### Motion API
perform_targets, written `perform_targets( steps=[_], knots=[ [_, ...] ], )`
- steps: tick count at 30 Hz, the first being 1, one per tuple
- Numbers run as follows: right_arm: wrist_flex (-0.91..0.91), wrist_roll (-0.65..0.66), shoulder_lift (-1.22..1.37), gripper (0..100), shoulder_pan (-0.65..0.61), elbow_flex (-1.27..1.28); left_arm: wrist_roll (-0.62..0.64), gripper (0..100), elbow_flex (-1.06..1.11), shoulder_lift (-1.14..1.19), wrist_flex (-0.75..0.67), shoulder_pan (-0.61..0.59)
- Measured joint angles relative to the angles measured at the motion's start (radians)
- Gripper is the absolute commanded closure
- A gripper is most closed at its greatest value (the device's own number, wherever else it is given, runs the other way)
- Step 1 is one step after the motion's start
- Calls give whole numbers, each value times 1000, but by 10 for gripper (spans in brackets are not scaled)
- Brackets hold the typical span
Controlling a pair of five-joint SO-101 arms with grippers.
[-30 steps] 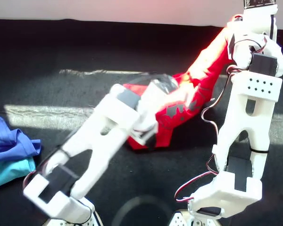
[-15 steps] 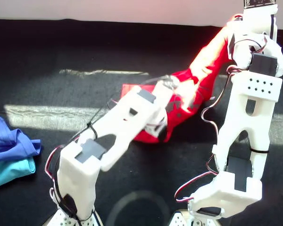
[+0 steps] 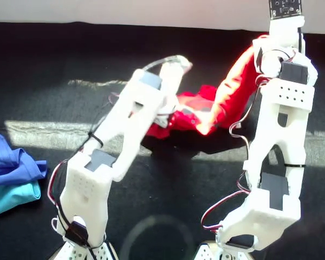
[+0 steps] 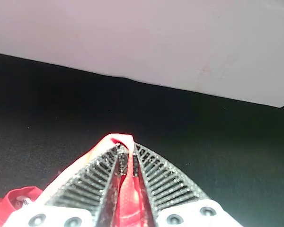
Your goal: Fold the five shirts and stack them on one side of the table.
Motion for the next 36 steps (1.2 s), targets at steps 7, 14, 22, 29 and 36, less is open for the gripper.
perform_targets(
  steps=[7,14,22,29,36],
  knots=[
    [0,0,-52,992,0,-68,-163,990,-304,-64,264,-149],
    [0,0,-265,992,-6,-127,-242,990,-428,-273,341,-305],
    [238,-112,-488,992,-127,-130,-362,990,-430,-595,342,-437],
    [365,-316,-520,992,-157,-75,-466,990,-399,-690,344,-551],
    [361,-331,-430,992,-158,276,-509,990,-5,-586,339,-549]
  ],
)
